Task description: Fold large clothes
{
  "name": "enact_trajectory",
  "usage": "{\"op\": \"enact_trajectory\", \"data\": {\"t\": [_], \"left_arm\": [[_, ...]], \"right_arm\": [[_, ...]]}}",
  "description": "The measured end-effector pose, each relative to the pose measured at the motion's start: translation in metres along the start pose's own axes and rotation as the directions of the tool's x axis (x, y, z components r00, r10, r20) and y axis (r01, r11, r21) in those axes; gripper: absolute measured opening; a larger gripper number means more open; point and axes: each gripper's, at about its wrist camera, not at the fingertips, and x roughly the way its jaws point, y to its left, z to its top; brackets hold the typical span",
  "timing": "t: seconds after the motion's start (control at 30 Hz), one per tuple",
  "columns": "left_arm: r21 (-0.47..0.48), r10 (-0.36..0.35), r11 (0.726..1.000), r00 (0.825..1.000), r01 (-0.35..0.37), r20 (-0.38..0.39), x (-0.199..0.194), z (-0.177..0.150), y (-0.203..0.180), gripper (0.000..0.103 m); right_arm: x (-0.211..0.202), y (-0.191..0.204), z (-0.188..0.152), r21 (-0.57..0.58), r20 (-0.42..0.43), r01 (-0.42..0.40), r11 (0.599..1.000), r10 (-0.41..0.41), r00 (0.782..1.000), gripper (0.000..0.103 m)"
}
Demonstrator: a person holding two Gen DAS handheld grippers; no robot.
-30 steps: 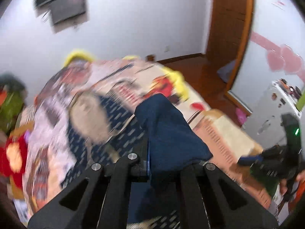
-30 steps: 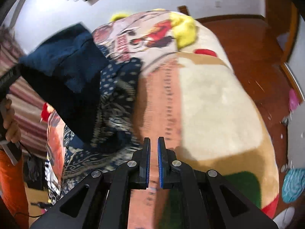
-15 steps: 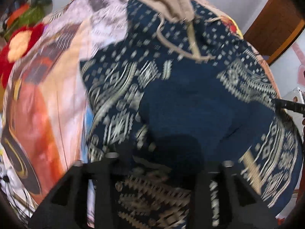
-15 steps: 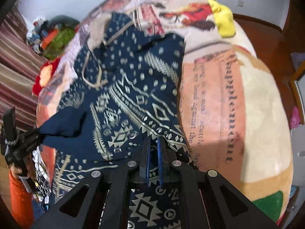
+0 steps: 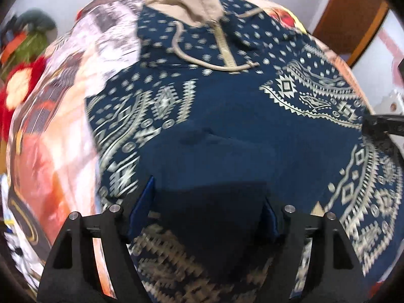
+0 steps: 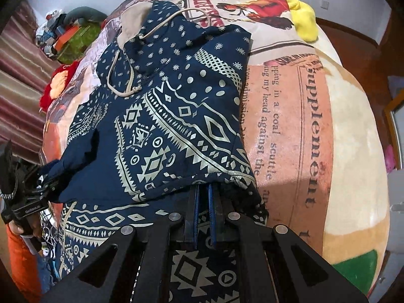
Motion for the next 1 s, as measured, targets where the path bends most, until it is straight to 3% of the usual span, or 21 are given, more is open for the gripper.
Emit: {"op": "enact_trajectory", "data": {"t": [0.13, 0.2, 0.23, 0.27, 0.37, 0.43, 0.5, 0.6, 0.67, 0.8, 0.87, 1.0], "left_arm": [[0.050, 0.075, 0.996, 0.996, -0.078, 0.053, 0.013, 0.016, -0.018, 0.073], [0.067, 0.085, 0.994, 0.994, -0.089, 0.069, 0.015, 0.024, -0.020, 0.050], [0.070, 0.087, 0.993, 0.994, -0.091, 0.062, 0.016, 0.027, -0.020, 0.030], [0.065, 0.098, 0.993, 0.993, -0.102, 0.060, 0.015, 0.030, -0.019, 0.023], [0.016, 0.089, 0.996, 0.989, -0.092, 0.115, 0.001, 0.034, -0.005, 0.015], [-0.053, 0.056, 0.997, 0.985, -0.048, 0.165, -0.017, 0.035, 0.013, 0.015], [-0.131, 0.018, 0.991, 0.979, 0.009, 0.204, -0.032, 0.034, 0.035, 0.015], [-0.223, -0.016, 0.973, 0.977, 0.065, 0.214, -0.043, 0.025, 0.066, 0.015], [-0.272, -0.011, 0.960, 0.979, 0.067, 0.202, -0.043, 0.016, 0.081, 0.015], [-0.369, -0.064, 0.923, 0.989, 0.109, 0.133, -0.031, -0.020, 0.111, 0.018], [-0.408, -0.078, 0.907, 0.993, 0.108, 0.089, -0.021, -0.043, 0.121, 0.030], [-0.467, -0.139, 0.871, 0.989, 0.149, 0.056, -0.009, -0.078, 0.132, 0.035]], "right_arm": [[0.001, -0.004, -0.001, 0.015, 0.009, -0.020, 1.000, 0.020, 1.000, 0.003], [0.001, -0.008, -0.001, 0.034, 0.008, -0.040, 0.999, 0.040, 0.999, 0.003], [0.001, -0.009, -0.001, 0.041, 0.006, -0.048, 0.998, 0.048, 0.999, 0.003], [0.001, -0.009, -0.001, 0.044, 0.005, -0.050, 0.998, 0.050, 0.999, 0.003], [-0.002, -0.004, 0.005, 0.022, -0.030, -0.028, 0.999, 0.029, 0.999, 0.004], [-0.009, 0.004, 0.014, -0.022, -0.041, -0.021, 1.000, 0.020, 0.999, 0.004], [-0.021, 0.013, 0.026, -0.066, 0.000, -0.016, 0.998, 0.016, 1.000, 0.004], [-0.029, 0.023, 0.046, -0.085, 0.024, -0.037, 0.996, 0.039, 0.999, 0.004], [-0.024, 0.027, 0.056, -0.080, 0.004, -0.068, 0.994, 0.069, 0.998, 0.004], [-0.019, 0.035, 0.062, -0.086, -0.027, -0.129, 0.988, 0.127, 0.992, 0.004], [-0.019, 0.037, 0.058, -0.112, -0.023, -0.115, 0.987, 0.113, 0.993, 0.004], [-0.011, 0.030, 0.042, -0.115, -0.061, -0.085, 0.990, 0.078, 0.995, 0.004]]}}
